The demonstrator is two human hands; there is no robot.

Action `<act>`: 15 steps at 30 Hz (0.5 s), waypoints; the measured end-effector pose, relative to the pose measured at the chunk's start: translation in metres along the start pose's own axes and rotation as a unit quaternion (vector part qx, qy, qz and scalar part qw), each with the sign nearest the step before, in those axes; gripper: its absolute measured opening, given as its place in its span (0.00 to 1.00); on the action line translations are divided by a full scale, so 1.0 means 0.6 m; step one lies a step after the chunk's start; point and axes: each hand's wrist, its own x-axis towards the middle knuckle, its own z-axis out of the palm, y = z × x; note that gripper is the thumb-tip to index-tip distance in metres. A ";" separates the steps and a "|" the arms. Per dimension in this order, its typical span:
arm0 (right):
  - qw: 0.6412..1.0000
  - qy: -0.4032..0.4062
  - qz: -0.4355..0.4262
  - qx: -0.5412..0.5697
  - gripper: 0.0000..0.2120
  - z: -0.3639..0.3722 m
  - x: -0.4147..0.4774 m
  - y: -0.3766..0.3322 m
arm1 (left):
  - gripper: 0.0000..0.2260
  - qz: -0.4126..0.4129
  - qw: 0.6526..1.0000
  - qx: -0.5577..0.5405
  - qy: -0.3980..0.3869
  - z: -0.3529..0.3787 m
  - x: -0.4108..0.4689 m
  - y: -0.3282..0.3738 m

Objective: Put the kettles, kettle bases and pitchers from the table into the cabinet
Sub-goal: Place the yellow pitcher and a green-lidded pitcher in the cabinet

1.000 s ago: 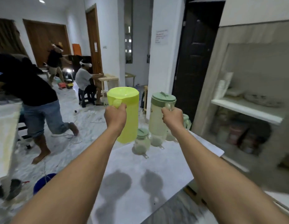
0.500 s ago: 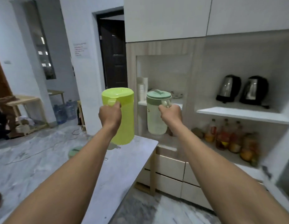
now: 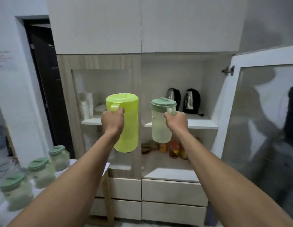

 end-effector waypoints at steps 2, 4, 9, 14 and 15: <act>1.000 0.013 -0.003 -0.004 0.10 -0.035 0.029 0.013 | 0.13 -0.008 1.000 -0.013 -0.010 0.050 -0.001 0.004; 1.000 0.024 -0.005 -0.002 0.10 -0.063 0.056 0.026 | 0.11 -0.015 1.000 -0.017 -0.020 0.092 -0.003 0.009; 0.999 0.033 -0.008 0.004 0.08 -0.113 0.125 0.066 | 0.07 -0.011 0.999 -0.030 -0.044 0.189 -0.004 0.009; 0.999 0.033 0.001 -0.003 0.07 -0.132 0.207 0.110 | 0.07 -0.019 0.997 -0.044 -0.061 0.281 0.015 -0.003; 0.999 0.033 0.001 -0.005 0.07 -0.134 0.224 0.119 | 0.07 -0.017 0.997 -0.044 -0.062 0.299 0.022 -0.008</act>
